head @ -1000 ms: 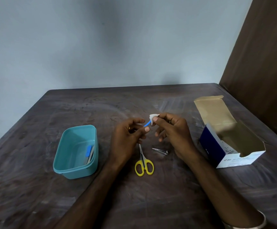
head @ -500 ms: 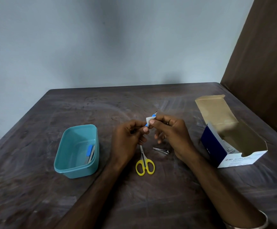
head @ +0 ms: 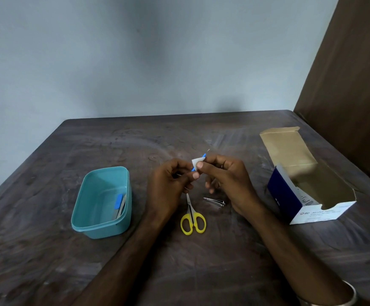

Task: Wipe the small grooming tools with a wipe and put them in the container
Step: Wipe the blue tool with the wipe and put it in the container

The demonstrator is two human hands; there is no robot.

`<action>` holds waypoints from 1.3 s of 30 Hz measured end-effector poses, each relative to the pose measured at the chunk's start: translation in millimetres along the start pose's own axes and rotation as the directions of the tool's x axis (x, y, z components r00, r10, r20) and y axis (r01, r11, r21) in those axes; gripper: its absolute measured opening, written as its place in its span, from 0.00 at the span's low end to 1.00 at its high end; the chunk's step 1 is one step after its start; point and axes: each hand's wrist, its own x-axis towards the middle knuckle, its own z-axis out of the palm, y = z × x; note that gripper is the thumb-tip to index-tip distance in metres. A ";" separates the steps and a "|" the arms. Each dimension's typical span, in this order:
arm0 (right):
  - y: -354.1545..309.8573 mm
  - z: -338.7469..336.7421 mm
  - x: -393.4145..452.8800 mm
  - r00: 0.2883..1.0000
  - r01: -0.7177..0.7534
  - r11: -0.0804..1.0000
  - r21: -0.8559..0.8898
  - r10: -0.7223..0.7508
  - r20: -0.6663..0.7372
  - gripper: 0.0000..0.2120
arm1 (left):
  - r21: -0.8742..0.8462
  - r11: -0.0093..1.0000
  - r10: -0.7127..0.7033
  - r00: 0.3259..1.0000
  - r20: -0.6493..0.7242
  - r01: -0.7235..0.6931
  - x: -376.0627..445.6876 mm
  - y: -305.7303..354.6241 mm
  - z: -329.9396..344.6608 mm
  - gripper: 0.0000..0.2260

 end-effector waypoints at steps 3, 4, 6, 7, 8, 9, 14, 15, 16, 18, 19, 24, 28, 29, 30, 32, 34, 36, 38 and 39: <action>-2.0 0.5 -1.2 0.999 0.007 1.000 0.009 -0.007 -0.032 0.05 | -0.012 1.000 -0.004 1.000 -0.001 0.004 -0.4 0.9 2.0 0.06; -2.6 0.8 -1.4 0.999 0.010 1.000 0.019 -0.010 -0.047 0.05 | -0.016 1.000 0.000 1.000 -0.002 0.000 -0.7 1.4 2.7 0.07; -3.8 0.5 -2.2 0.997 0.013 0.998 0.065 -0.008 -0.076 0.05 | -0.025 1.000 0.007 1.000 0.000 -0.007 -0.7 2.1 3.5 0.07; -4.3 -0.1 -2.3 0.996 0.011 0.996 0.090 -0.003 -0.088 0.05 | -0.022 1.000 0.011 1.000 0.004 -0.011 -0.6 1.9 3.6 0.07; -4.9 -0.9 -2.3 0.996 0.007 0.994 0.108 0.003 -0.093 0.05 | -0.016 1.000 0.015 1.000 0.007 -0.015 -0.5 1.4 3.7 0.06; -5.3 -1.6 -2.2 0.996 0.003 0.993 0.117 0.008 -0.089 0.05 | -0.011 1.000 0.018 1.000 0.009 -0.018 -0.6 1.0 3.4 0.07; -2.7 -1.4 -1.4 0.999 0.004 0.997 0.081 -0.001 -0.042 0.04 | -0.008 1.000 0.023 1.000 0.000 -0.023 -1.9 2.8 1.4 0.07; -1.8 -0.8 -1.2 1.000 0.010 0.998 0.066 -0.008 -0.027 0.04 | -0.019 1.000 0.021 1.000 -0.006 -0.022 -2.2 3.5 1.1 0.07; -0.7 0.1 -1.0 1.000 0.015 0.998 0.055 -0.014 -0.010 0.05 | -0.027 0.999 0.020 1.000 -0.013 -0.021 -2.5 4.0 0.9 0.07; 0.4 1.8 -1.1 1.000 0.009 0.999 0.052 -0.010 0.013 0.05 | -0.033 0.999 0.024 1.000 -0.019 -0.024 -3.2 4.8 0.8 0.07; 0.3 2.4 -1.3 1.000 0.000 0.998 0.056 -0.001 0.020 0.05 | -0.037 0.999 0.025 0.999 -0.023 -0.026 -3.5 4.5 1.0 0.07; 0.3 5.5 -2.4 0.998 -0.037 0.998 0.058 0.034 0.045 0.04 | -0.064 0.997 0.033 0.999 -0.040 -0.036 -3.3 3.2 0.4 0.12; -0.1 4.4 -1.4 0.997 -0.034 0.999 0.039 0.031 0.065 0.05 | -0.020 0.999 0.028 0.999 -0.042 -0.029 -0.9 7.2 -0.9 0.13; -1.2 3.8 -2.1 0.996 -0.029 0.999 0.029 0.026 0.081 0.05 | 0.018 0.999 0.046 0.997 -0.060 -0.045 -0.1 7.0 -1.6 0.11; -2.0 3.7 -2.9 0.995 -0.025 1.000 0.016 0.024 0.101 0.05 | 0.041 0.997 0.068 0.995 -0.076 -0.065 0.5 6.7 -2.7 0.08; -4.1 4.5 -5.2 0.987 -0.025 1.000 -0.010 0.026 0.160 0.07 | 0.049 0.995 0.093 0.992 -0.088 -0.089 1.2 7.6 -4.8 0.07; -4.9 6.3 -7.3 0.969 -0.019 1.000 -0.020 0.023 0.244 0.08 | 0.029 0.995 0.096 0.992 -0.077 -0.094 1.6 10.0 -6.1 0.07; -4.4 9.0 -8.7 0.954 0.009 0.999 -0.047 0.006 0.300 0.09 | -0.009 0.995 0.099 0.993 -0.058 -0.100 1.4 12.2 -6.7 0.05; -4.3 11.6 -8.7 0.952 0.037 0.997 -0.064 -0.016 0.306 0.09 | -0.046 0.995 0.091 0.994 -0.060 -0.093 1.3 12.8 -7.8 0.04; -4.0 12.2 -8.0 0.955 0.047 0.997 -0.063 -0.026 0.296 0.08 | -0.070 0.994 0.073 0.995 -0.073 -0.079 1.0 13.4 -8.2 0.04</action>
